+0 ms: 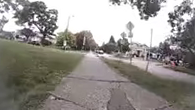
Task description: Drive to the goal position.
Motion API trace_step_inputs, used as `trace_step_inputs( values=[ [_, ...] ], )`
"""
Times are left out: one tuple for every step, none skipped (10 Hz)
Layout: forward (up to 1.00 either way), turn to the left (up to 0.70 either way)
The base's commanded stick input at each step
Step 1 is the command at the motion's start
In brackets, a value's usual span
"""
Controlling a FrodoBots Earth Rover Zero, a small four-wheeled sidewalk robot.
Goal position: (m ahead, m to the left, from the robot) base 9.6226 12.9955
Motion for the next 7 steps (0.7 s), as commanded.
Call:
trace_step_inputs(
  values=[
    [0.70,0.00],
    [0.70,0.00],
    [0.70,0.00],
    [0.70,0.00],
    [0.70,0.00],
    [0.70,0.00],
    [0.70,0.00]
  ],
)
